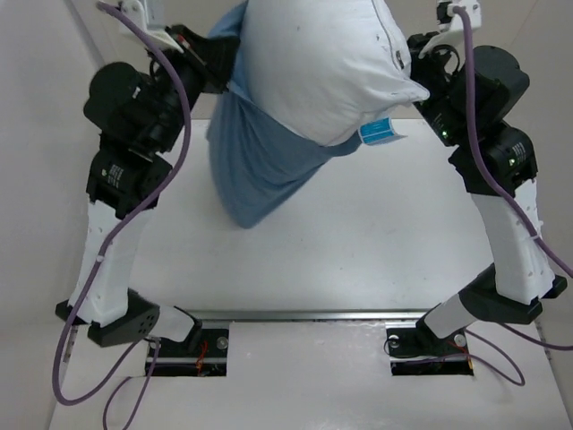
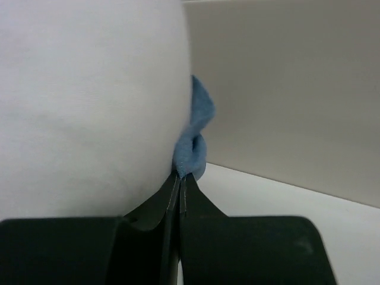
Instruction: Put the pillow into the pillowcase
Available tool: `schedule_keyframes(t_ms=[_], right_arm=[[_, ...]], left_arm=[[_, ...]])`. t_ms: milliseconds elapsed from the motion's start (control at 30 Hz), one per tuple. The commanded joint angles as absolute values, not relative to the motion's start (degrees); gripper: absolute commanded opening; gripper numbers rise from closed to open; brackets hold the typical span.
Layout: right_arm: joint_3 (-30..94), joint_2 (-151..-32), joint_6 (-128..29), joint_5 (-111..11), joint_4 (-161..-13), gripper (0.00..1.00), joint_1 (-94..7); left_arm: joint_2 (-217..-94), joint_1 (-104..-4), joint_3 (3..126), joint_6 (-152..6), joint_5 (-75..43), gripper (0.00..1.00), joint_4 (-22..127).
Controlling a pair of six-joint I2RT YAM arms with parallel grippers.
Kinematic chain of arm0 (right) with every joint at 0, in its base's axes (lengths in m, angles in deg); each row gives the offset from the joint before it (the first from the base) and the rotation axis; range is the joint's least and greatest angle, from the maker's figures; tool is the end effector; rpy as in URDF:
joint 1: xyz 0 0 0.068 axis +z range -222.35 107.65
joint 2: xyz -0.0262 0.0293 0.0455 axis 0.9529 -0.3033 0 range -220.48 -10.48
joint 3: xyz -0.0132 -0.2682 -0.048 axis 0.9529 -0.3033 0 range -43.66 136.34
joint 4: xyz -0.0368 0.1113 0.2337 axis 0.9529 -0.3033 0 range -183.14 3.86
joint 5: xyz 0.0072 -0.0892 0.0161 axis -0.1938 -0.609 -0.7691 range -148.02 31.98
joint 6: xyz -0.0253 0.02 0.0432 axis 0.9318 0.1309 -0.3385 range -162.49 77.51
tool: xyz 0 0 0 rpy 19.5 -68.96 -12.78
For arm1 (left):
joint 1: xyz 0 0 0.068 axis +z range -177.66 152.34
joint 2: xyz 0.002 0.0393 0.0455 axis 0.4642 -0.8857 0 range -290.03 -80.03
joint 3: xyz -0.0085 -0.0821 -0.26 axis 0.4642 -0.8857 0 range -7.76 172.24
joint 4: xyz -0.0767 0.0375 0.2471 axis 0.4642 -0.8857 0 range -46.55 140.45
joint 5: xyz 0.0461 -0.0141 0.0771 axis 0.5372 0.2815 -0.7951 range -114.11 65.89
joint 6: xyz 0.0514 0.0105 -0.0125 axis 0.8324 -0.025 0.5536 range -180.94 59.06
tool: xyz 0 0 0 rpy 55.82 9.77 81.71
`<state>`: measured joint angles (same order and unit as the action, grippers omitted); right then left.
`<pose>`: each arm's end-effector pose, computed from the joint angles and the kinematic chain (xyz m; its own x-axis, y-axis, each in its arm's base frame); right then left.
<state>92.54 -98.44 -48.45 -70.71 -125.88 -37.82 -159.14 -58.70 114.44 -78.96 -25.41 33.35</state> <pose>0.1993 0.1276 0.6161 0.0823 0.1795 -0.9803 -0.3845 0.9132 0.1349 0.1774 -0.1058 0.6319 0.2028 -0.4831 -0.8517 0.5898 0.7546 -0.2876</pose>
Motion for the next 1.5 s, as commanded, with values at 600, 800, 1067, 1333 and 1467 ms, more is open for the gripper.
schedule_keyframes(t_ms=[600,800,1067,1333,1467], right_arm=[[80.87,-89.41,-45.56,-48.87,-106.28,0.00,-36.40],[109.64,-102.35,-42.93,-73.22,-116.92,0.00,-38.07],[98.95,-99.93,-43.46,-56.12,-111.50,0.00,-38.07],[83.33,-93.04,-42.75,-59.68,-106.86,0.00,-34.82],[98.65,-104.87,-31.74,-110.17,-81.17,0.00,-35.86]], left_arm=[[-170.25,-47.36,136.99,-83.69,-32.57,0.00,36.89],[-155.62,-49.72,112.21,-81.77,-19.01,0.00,45.80],[-170.65,-53.32,135.85,-79.39,-14.35,0.00,34.80],[-163.08,-51.04,128.74,-76.14,-37.75,0.00,42.82],[-161.26,-54.26,119.98,-77.82,-13.89,0.00,37.18]])
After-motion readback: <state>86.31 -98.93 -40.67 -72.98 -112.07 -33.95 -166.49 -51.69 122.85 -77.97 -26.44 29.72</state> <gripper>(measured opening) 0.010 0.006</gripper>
